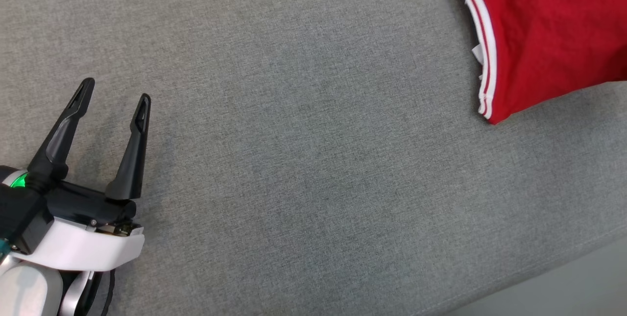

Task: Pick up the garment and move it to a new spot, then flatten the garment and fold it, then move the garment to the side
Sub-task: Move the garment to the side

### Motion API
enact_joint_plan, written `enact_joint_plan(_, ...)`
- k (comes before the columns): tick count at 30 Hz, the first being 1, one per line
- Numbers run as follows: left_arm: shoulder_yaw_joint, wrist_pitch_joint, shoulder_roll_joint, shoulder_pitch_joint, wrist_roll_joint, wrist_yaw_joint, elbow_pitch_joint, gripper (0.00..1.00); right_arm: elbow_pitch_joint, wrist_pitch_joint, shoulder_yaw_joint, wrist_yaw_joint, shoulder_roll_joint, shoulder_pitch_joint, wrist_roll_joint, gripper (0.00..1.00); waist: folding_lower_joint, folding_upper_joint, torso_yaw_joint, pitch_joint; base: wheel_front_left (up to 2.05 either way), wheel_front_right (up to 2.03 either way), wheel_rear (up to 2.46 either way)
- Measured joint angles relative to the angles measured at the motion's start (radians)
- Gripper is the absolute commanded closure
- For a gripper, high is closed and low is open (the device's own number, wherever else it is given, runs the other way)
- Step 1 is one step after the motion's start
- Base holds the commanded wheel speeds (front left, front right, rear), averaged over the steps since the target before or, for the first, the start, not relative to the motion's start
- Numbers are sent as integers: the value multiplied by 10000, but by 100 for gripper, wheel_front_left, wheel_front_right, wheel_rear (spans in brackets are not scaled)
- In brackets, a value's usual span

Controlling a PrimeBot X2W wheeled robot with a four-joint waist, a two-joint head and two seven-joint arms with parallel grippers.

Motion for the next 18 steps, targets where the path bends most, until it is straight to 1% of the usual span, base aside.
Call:
enact_joint_plan(5,-12,107,136,-159,12,-44,-119,0,512,-121,-301,0,215,-418,-8,100,0,0,-80,245,0,0,0)
enact_joint_plan(8,-4,146,238,-166,12,-58,-150,0,809,-263,-311,0,311,-620,-54,100,0,0,-130,382,0,0,0)
enact_joint_plan(9,-2,176,255,-174,12,-58,-153,0,909,-357,-301,0,337,-672,-94,85,0,0,-145,421,0,0,0)
enact_joint_plan(11,-19,188,263,-204,12,-58,-155,0,1074,-527,-389,0,437,-786,-165,42,0,0,-163,483,0,0,0)
enact_joint_plan(12,-29,188,267,-220,12,-58,-157,0,1147,-606,-401,0,474,-802,-234,0,0,0,-167,506,0,0,0)
enact_joint_plan(18,-33,205,307,-241,10,-54,-148,0,1574,-1066,-616,0,754,-776,-274,0,0,0,-203,519,0,0,0)
